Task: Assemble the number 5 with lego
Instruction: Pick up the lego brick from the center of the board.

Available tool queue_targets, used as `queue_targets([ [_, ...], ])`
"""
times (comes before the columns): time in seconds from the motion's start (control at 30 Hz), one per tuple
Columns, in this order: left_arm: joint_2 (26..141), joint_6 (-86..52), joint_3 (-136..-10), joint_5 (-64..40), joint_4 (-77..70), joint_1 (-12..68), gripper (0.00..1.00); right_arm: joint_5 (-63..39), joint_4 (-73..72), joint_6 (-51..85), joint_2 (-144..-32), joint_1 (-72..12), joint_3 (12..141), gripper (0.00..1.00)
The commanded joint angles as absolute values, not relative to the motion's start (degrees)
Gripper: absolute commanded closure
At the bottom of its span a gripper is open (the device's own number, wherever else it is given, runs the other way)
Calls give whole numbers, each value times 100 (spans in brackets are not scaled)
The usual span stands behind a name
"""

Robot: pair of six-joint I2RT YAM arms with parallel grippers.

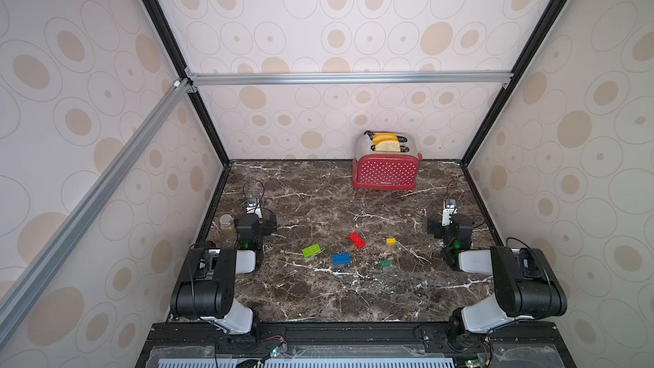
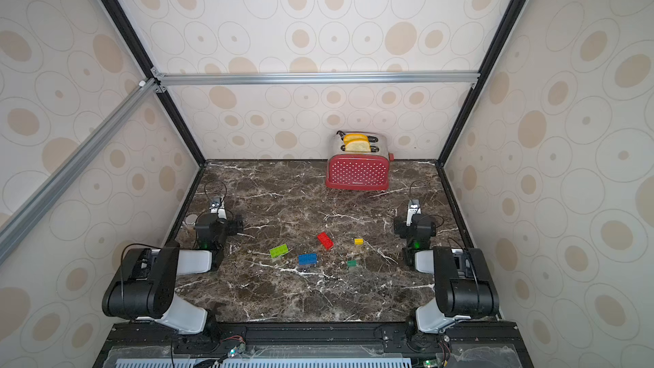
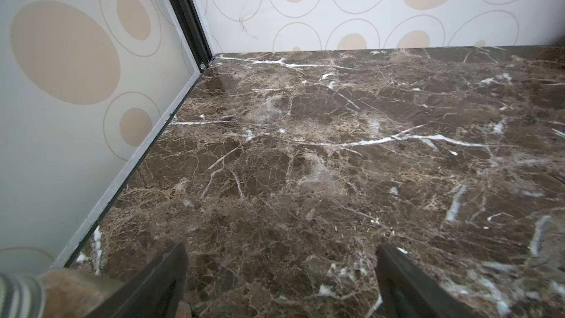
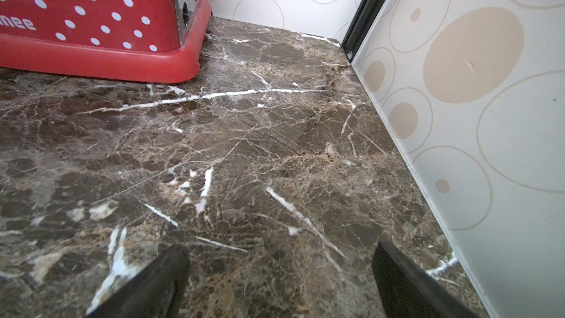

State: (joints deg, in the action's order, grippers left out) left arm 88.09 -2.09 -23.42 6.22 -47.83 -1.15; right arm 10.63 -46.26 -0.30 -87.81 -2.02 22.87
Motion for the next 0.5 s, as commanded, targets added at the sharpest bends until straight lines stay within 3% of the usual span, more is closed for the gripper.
queue_targets([
  [0.0,8846,-120,-2425,809,-4854,-40,1,1054,-4618,-64,-8803,-227,2355,0],
  [0.47,8849,-178,-2467,618,-4777,-143,1,1055,-4614,-59,-8799,-223,2355,0],
])
